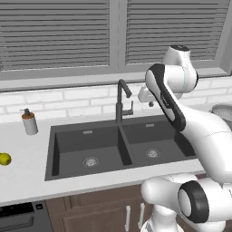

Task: Put the colander in the sink, put the pear, peach in the colander, and turn on the sink faucet and pour water over the colander.

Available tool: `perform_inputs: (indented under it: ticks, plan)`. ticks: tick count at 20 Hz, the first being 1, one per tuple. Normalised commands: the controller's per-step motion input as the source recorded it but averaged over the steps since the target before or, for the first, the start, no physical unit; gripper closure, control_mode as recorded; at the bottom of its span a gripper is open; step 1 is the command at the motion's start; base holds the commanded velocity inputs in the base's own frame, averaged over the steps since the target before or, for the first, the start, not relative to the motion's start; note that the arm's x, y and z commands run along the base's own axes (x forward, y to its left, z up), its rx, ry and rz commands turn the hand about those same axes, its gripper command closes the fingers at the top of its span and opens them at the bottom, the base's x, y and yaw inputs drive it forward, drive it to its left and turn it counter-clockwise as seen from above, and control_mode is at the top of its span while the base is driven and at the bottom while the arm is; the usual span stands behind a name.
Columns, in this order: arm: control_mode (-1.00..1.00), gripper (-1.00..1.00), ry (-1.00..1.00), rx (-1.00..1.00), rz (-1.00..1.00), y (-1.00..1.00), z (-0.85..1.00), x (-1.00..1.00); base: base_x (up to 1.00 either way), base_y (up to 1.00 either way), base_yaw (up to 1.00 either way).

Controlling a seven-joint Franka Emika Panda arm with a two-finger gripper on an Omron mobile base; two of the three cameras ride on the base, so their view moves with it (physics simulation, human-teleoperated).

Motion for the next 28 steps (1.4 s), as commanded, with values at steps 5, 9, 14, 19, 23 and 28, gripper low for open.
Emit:
perform_inputs:
  ticks: [5,9,14,19,23,28]
  plan:
    - [-1.0,-1.0,0.0,0.01,-0.01,-0.05,0.0,-0.1,0.0,0.0,0.0]
    - [-1.0,-1.0,0.01,0.0,-0.07,-0.48,-0.05,-0.04,0.0,0.0,0.0]
    - [-1.0,-1.0,0.04,0.0,-0.01,-0.89,-0.01,0.0,0.0,0.0,0.0]
    - [-1.0,-1.0,0.05,0.0,0.0,-1.0,0.0,0.0,0.0,0.0,0.0]
    - [-1.0,-1.0,0.06,0.0,0.0,-1.0,0.0,0.02,0.0,0.0,0.0]
    - [-1.0,-1.0,0.08,-0.03,0.0,-1.0,-0.13,0.03,0.0,0.0,0.0]
